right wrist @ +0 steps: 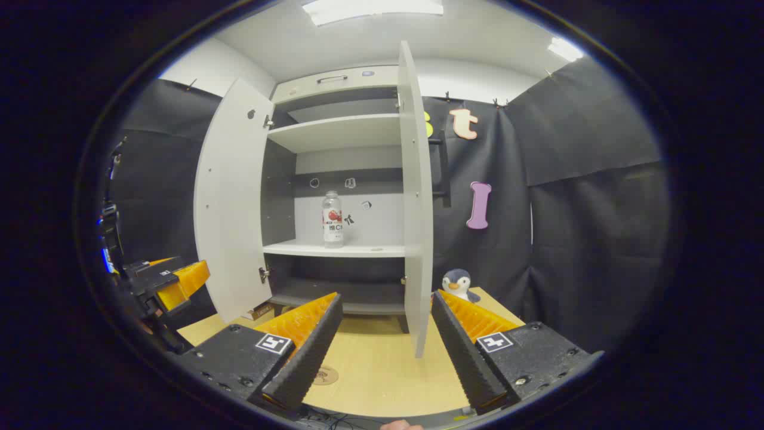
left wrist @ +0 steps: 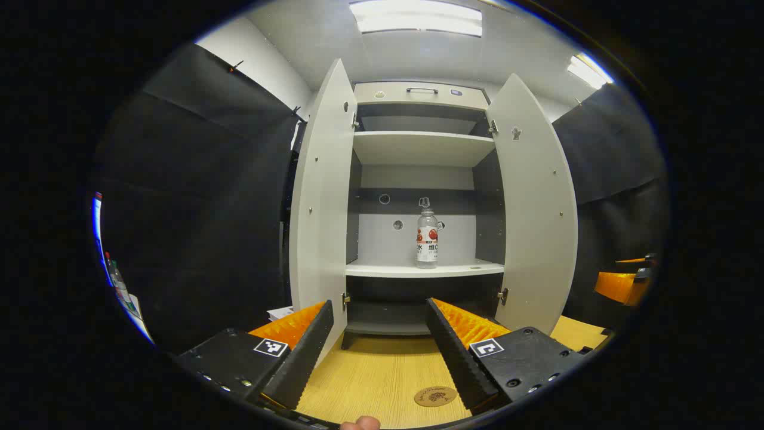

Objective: Grasp the bottle in the cabinet with the left hand and place it on the coaster, then close the right door with the right hand and the left door with the left hand.

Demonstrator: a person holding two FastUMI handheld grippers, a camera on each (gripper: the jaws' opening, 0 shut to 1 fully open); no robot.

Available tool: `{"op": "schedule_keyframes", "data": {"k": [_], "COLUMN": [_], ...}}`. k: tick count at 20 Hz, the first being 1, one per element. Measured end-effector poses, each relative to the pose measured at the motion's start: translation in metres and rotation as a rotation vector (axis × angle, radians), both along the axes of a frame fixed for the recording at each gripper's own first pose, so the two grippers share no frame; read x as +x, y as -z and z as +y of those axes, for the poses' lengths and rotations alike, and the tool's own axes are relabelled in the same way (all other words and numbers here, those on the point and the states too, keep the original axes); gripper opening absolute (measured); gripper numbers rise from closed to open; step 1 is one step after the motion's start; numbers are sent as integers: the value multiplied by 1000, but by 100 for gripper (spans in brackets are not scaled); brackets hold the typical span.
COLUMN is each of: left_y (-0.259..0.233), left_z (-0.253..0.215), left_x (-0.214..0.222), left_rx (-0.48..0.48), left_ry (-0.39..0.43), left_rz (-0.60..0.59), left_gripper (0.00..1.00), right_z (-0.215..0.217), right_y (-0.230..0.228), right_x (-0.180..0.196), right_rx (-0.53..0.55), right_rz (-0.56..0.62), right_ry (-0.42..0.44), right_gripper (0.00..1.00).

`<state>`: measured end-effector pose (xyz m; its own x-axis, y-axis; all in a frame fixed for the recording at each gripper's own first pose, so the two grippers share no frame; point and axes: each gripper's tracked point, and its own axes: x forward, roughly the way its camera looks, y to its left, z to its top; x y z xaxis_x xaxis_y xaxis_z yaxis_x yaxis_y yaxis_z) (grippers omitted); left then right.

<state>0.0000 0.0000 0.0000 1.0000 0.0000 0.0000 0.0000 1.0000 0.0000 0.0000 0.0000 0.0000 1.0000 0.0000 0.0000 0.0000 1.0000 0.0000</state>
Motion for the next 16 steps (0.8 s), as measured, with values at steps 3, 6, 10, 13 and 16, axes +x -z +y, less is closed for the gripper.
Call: {"op": "schedule_keyframes", "data": {"k": [3, 6, 10, 13, 16], "left_y": [0, -2, -1, 0, 3], "left_z": [0, -3, -8, -8, -9], "left_x": [-1, -1, -1, -3, -4], "left_rx": [7, 8, 0, 4, 7], "left_ry": [4, 21, 45, 50, 59], "left_rz": [2, -6, -3, 2, 9], "left_gripper": [95, 95, 99, 99, 94], "right_z": [2, 5, 8, 10, 12], "right_y": [0, -2, -5, -7, -7], "right_x": [0, -1, -2, -2, -2], "right_rx": [-3, -4, -12, -9, -5], "right_rz": [0, -8, -17, -24, -25], "right_ry": [0, -2, -3, -3, -6], "right_gripper": [98, 98, 98, 98, 98]}}
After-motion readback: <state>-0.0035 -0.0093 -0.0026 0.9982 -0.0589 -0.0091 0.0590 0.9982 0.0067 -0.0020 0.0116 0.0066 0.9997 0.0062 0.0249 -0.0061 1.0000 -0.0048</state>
